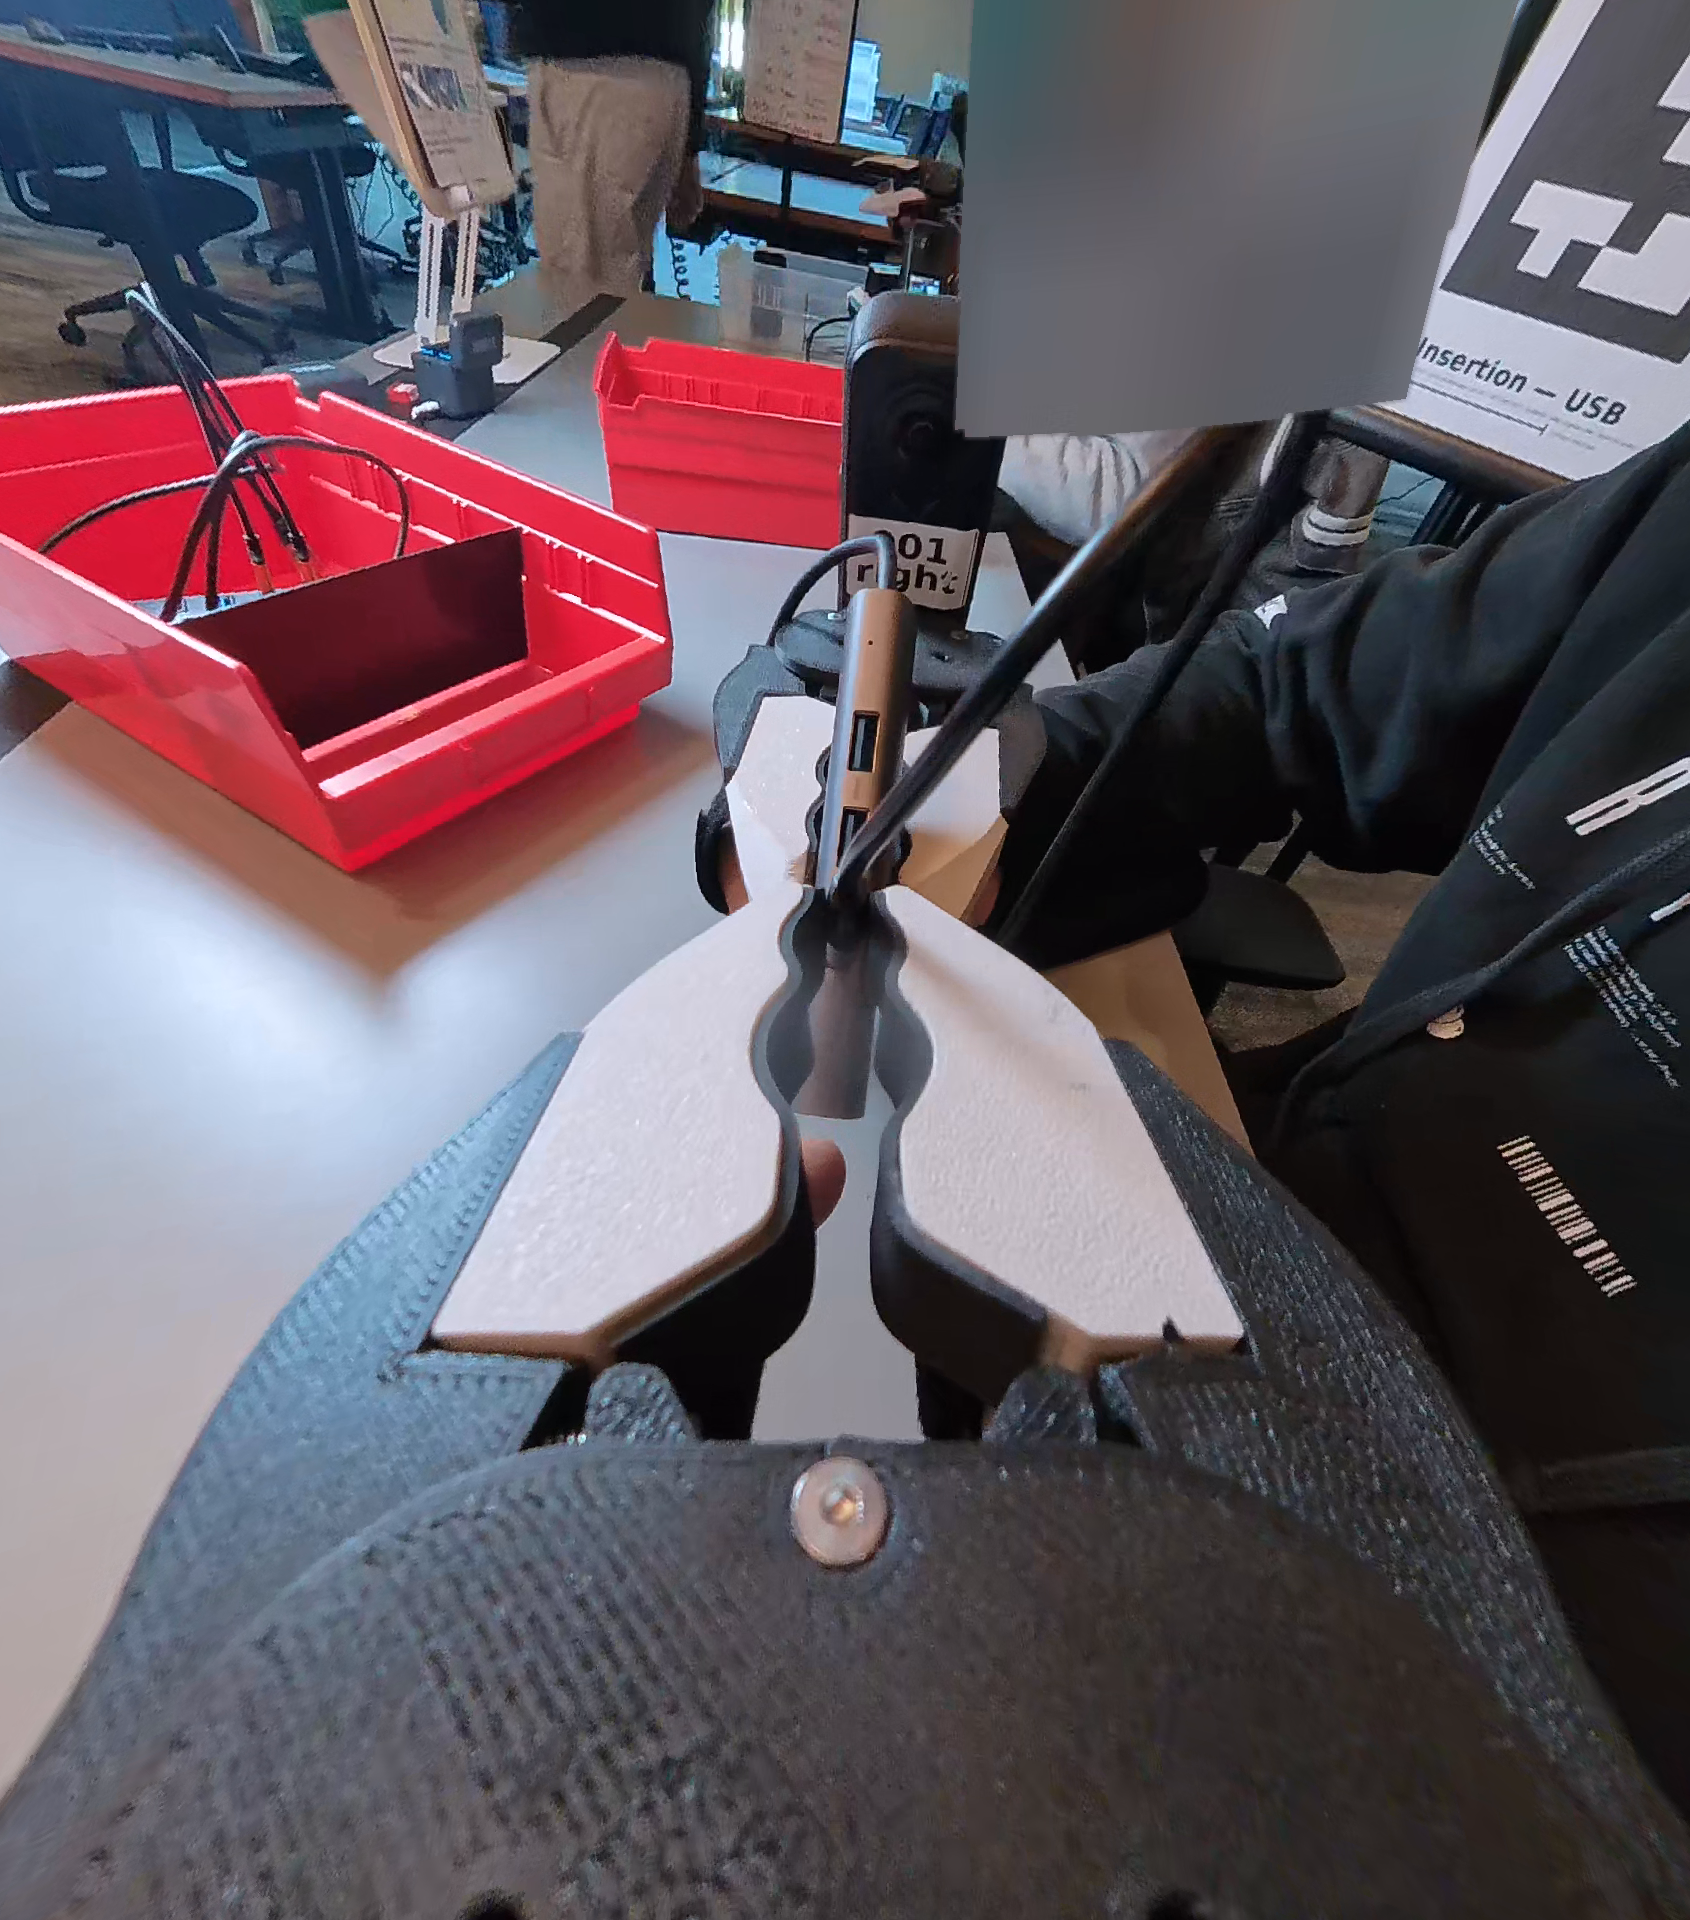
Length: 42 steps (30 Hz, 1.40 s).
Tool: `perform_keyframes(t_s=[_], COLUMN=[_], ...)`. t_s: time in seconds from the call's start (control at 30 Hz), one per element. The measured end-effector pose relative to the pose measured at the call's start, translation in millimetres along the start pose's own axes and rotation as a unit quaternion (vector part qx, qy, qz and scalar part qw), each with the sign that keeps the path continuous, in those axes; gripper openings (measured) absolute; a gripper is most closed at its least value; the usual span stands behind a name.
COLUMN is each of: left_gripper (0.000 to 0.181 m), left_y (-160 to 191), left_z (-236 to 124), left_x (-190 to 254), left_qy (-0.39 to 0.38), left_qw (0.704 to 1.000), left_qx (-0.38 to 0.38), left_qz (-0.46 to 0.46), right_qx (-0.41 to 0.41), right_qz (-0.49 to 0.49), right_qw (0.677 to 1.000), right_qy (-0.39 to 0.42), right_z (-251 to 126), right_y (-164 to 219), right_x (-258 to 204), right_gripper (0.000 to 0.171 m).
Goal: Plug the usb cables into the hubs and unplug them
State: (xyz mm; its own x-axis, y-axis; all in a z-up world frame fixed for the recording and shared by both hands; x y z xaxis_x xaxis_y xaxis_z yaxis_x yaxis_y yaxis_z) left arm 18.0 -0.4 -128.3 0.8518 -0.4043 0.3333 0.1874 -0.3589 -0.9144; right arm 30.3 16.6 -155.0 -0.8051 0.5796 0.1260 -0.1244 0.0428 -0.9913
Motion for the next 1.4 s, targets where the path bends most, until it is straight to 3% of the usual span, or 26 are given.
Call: perform_keyframes(t_s=[0.33, 0.47, 0.83, 0.93, 1.4], left_gripper=[0.009, 0.009, 0.008, 0.008, 0.008], left_y=[-2.2, 7.1, 34.4, 24.1, 36.0], left_z=[1.2, 1.3, 17.2, 10.2, 14.1], left_x=[-2.0, -4.5, 2.1, 1.9, 7.6], left_qy=[0.000, 0.006, -0.009, -0.006, 0.020], left_qw=[0.998, 0.998, 0.994, 0.995, 0.994], left_qx=[0.058, 0.059, -0.005, 0.020, 0.004], left_qz=[-0.008, -0.008, 0.109, 0.102, 0.109], right_qx=[0.059, 0.011, -0.117, -0.124, -0.108], right_qz=[0.040, -0.019, -0.185, -0.186, -0.202], right_qw=[0.997, 1.000, 0.976, 0.975, 0.973], right_qy=[0.008, 0.012, -0.001, 0.006, -0.019], right_z=[-9.2, -8.2, -1.9, -7.3, -1.2], right_y=[-15.2, -8.7, 9.2, 8.7, 11.8], right_x=[8.3, 7.5, -9.8, -4.3, -18.8], right_gripper=[0.016, 0.016, 0.018, 0.019, 0.018])
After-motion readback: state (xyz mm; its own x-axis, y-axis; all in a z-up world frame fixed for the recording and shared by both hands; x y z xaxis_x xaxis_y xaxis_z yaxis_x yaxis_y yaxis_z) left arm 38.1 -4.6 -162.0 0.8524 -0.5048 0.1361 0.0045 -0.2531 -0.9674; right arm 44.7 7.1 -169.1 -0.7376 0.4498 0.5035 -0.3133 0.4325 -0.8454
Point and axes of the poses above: each gripper's, where its closed fingertips meet, z out along the fingers, y out of its underside, x = y × z across the jaws, the point moved 1 cm from there along -z, back along the fingers, and after that the axes turned 11 degrees about -z, right-handed, at the moved point
